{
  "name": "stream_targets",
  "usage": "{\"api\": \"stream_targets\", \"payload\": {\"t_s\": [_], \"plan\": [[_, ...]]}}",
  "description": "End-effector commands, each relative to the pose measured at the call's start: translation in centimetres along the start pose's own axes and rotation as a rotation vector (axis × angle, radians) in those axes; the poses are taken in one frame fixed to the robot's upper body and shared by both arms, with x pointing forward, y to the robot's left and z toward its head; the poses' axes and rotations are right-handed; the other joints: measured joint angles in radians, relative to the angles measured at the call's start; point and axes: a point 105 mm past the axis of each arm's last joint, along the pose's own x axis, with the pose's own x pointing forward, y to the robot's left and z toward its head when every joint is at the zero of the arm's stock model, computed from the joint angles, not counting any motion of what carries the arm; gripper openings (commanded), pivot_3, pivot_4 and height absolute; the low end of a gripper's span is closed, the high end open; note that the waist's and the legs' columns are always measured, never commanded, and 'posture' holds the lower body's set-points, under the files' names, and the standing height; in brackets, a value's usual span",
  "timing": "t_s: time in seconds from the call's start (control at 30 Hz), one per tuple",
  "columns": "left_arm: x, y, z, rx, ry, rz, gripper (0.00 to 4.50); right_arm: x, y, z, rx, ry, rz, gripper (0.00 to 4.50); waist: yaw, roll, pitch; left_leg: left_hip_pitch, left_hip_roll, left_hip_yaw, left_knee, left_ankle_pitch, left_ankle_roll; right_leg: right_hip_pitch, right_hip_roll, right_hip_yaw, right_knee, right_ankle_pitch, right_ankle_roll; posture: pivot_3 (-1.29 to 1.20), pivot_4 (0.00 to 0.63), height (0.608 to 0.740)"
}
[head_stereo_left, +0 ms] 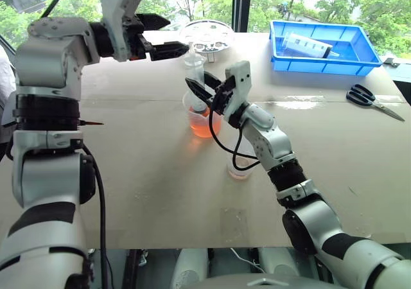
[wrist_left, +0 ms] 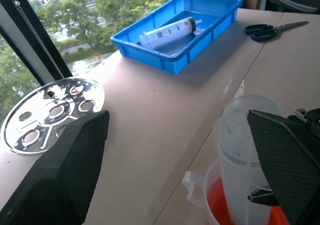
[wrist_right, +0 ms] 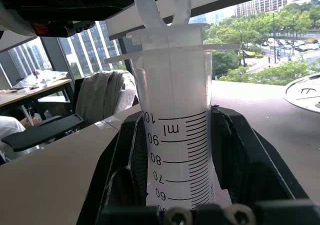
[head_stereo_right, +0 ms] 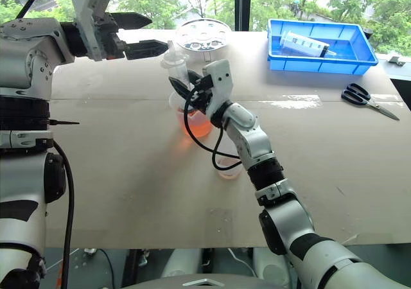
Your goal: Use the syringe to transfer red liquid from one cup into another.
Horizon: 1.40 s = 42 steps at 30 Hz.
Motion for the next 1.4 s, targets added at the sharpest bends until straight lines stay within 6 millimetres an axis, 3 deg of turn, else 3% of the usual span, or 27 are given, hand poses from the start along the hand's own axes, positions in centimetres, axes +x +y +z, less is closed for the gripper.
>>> {"api": "stream_targets", "payload": {"t_s": [0.03, 0.43, 0.57, 0.7, 0.8, 1.4], "plan": [[-1.0, -0.2, 1.5, 0.033, -0.045, -0.002, 4.5, 1.3, 1.9, 1.7, 0.028, -0.071, 0.056, 1.37, 0.0, 0.0, 0.0, 0.0, 0.0, 0.0, 0.0, 0.0, 0.0, 0.0, 0.0, 0.0, 0.0, 0.0, 0.0, 0.0, 0.15, 0.74], [1.0, -1.0, 0.8, 0.095, -0.041, -0.03, 4.5, 1.3, 3.8, 2.0, -0.011, -0.067, 0.176, 1.37, 0.001, 0.0, 0.0, 0.0, 0.0, 0.0, 0.0, 0.0, 0.0, 0.0, 0.0, 0.0, 0.0, 0.0, 0.0, 0.0, 0.15, 0.74], [1.4, -1.4, 0.8, 0.11, -0.051, -0.056, 3.3, 1.3, 4.1, 1.9, -0.017, -0.062, 0.189, 1.37, 0.002, 0.0, 0.0, 0.0, 0.0, 0.0, 0.0, 0.0, 0.0, 0.0, 0.0, 0.0, 0.0, 0.0, 0.0, 0.0, 0.15, 0.74], [1.5, -1.3, 1.1, 0.117, -0.067, -0.053, 1.25, 1.3, 4.1, 1.9, -0.017, -0.056, 0.188, 1.36, 0.002, 0.0, 0.0, 0.0, 0.0, 0.0, 0.0, 0.0, 0.0, 0.0, 0.0, 0.0, 0.0, 0.0, 0.0, 0.0, 0.15, 0.74], [1.4, -1.0, 1.6, 0.126, -0.092, -0.04, 0.03, 1.3, 3.9, 1.6, -0.017, -0.044, 0.184, 1.36, 0.001, 0.0, 0.0, 0.0, 0.0, 0.0, 0.0, 0.0, 0.0, 0.0, 0.0, 0.0, 0.0, 0.0, 0.0, 0.0, 0.15, 0.74], [0.8, 0.3, 3.4, 0.149, -0.147, 0.02, 0.0, 1.0, 4.4, 0.1, -0.013, 0.022, 0.205, 1.36, 0.001, 0.0, 0.0, 0.0, 0.0, 0.0, 0.001, 0.0, 0.0, 0.0, 0.0, 0.0, 0.0, 0.0, 0.0, 0.0, 0.15, 0.74]]}}
